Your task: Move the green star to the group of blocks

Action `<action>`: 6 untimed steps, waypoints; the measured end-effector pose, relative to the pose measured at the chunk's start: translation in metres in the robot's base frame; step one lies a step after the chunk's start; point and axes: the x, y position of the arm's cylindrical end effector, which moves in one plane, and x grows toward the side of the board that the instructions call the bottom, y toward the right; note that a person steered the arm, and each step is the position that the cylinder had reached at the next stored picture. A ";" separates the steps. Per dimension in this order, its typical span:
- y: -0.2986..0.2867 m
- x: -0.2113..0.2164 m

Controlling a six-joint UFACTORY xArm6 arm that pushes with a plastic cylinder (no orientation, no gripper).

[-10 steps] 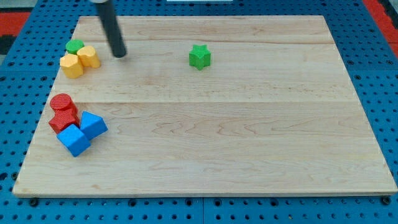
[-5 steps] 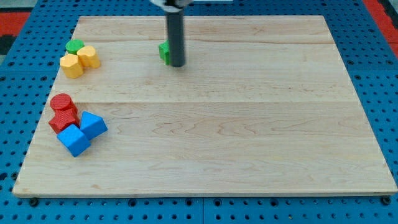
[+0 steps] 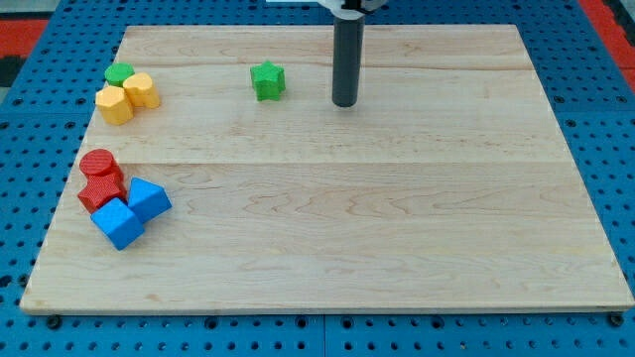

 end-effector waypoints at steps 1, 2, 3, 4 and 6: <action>-0.004 -0.023; -0.017 -0.066; -0.083 -0.045; -0.160 -0.018; -0.096 -0.005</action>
